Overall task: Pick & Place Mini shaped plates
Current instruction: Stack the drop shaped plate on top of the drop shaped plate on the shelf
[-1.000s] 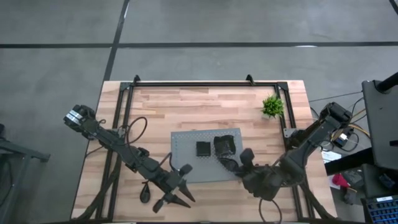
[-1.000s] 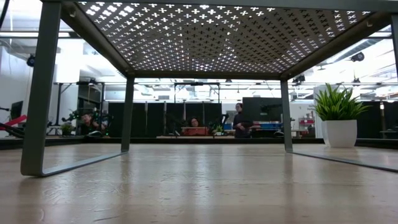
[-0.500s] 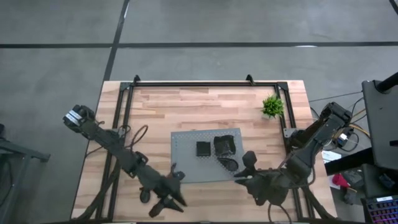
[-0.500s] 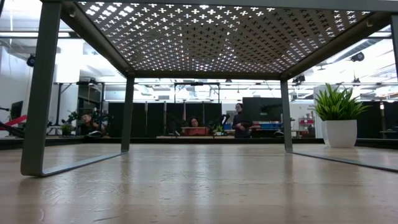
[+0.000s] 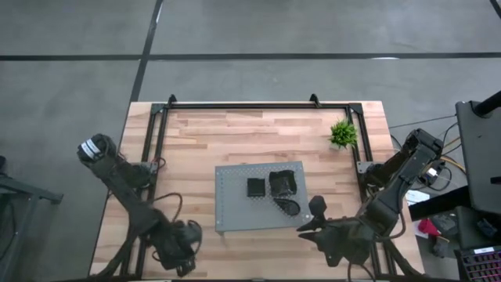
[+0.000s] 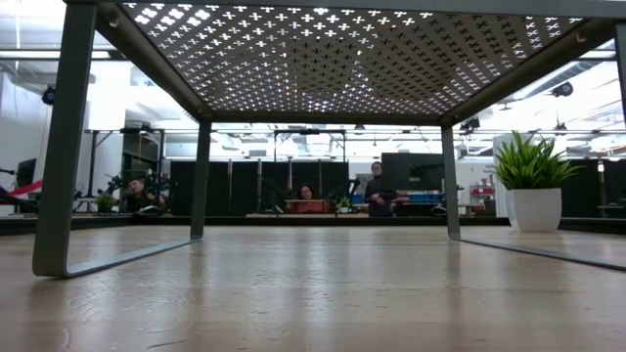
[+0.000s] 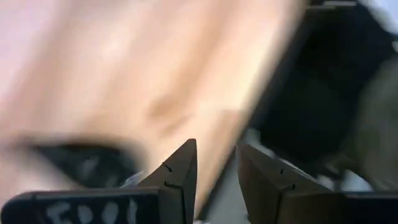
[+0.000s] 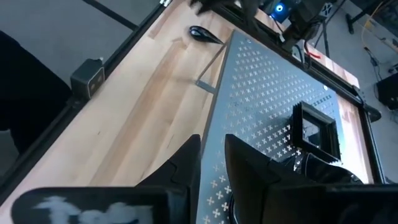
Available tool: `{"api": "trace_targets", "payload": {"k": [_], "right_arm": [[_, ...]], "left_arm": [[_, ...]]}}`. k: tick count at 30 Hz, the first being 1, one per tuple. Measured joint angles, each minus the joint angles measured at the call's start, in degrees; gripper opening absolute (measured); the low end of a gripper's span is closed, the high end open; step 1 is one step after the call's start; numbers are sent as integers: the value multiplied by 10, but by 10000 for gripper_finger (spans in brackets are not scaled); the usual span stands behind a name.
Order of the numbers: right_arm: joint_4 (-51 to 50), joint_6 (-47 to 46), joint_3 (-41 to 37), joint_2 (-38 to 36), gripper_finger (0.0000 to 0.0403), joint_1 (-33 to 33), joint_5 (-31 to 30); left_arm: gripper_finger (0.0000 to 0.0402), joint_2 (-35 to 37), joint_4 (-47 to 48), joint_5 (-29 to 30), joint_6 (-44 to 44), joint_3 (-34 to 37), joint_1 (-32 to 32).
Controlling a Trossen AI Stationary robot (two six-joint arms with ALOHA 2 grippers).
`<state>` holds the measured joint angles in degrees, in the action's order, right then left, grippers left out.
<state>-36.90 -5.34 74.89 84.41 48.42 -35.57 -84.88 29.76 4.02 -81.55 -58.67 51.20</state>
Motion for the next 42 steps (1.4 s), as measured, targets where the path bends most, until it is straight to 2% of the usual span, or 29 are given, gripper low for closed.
{"api": "trace_targets", "payload": {"k": [3,7,14,20,32,42], "right_arm": [[0,-4,0,0,68,0,0],[0,-19,0,0,73,1,0],[0,-22,0,0,75,5,0],[0,-22,0,0,68,5,1],[7,-20,1,0,77,4,0],[8,-21,1,0,64,5,0]], "left_arm": [[103,0,109,12,-90,1,14],[103,0,184,10,-184,20,22],[103,-1,78,9,-222,96,22],[103,-1,57,-14,-236,134,22],[103,-1,51,-18,-206,101,22],[101,0,54,-35,-233,78,24]]}}
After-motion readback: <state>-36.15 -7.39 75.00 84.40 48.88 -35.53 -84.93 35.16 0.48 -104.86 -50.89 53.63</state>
